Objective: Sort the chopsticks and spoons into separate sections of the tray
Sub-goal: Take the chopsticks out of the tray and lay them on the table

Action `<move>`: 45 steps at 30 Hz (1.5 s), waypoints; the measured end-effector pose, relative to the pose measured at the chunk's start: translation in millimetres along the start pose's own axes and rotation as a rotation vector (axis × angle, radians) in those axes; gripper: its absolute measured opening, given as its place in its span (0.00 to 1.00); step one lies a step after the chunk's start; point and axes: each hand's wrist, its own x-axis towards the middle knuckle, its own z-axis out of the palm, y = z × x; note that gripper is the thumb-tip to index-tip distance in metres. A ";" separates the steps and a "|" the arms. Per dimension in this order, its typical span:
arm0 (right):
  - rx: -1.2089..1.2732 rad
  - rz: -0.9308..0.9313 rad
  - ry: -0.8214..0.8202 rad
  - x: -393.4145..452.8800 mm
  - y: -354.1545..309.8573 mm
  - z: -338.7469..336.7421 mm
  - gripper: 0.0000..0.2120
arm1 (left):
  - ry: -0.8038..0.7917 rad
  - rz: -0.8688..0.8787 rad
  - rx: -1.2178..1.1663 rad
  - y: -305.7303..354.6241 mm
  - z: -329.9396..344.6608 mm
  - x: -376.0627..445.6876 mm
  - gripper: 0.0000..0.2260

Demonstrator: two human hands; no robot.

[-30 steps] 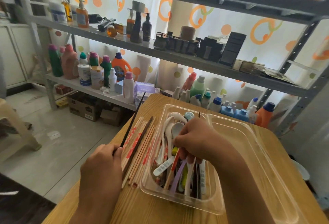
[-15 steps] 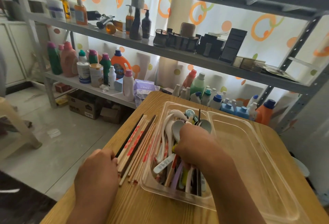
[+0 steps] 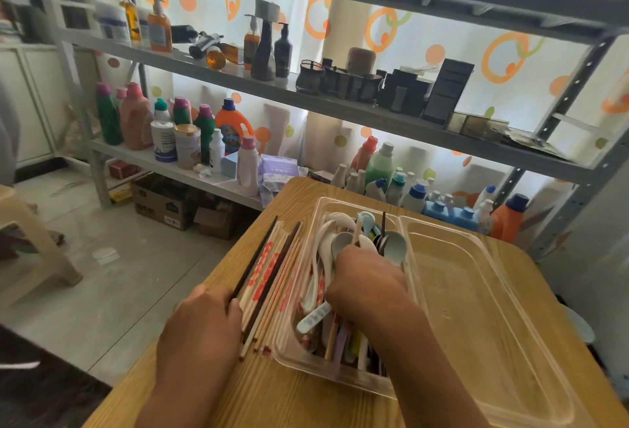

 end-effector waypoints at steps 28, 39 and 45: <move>0.800 -0.353 0.198 -9.7 6.3 -25.3 0.13 | -0.084 0.255 -0.772 24.2 -19.6 -11.9 0.11; 0.759 -0.354 0.108 -6.9 -4.0 -10.6 0.13 | 0.015 0.073 -0.720 26.3 -26.0 -13.1 0.07; 0.387 -0.114 0.027 16.5 -2.5 16.5 0.05 | 0.195 -0.093 -0.338 10.8 -20.1 -4.7 0.10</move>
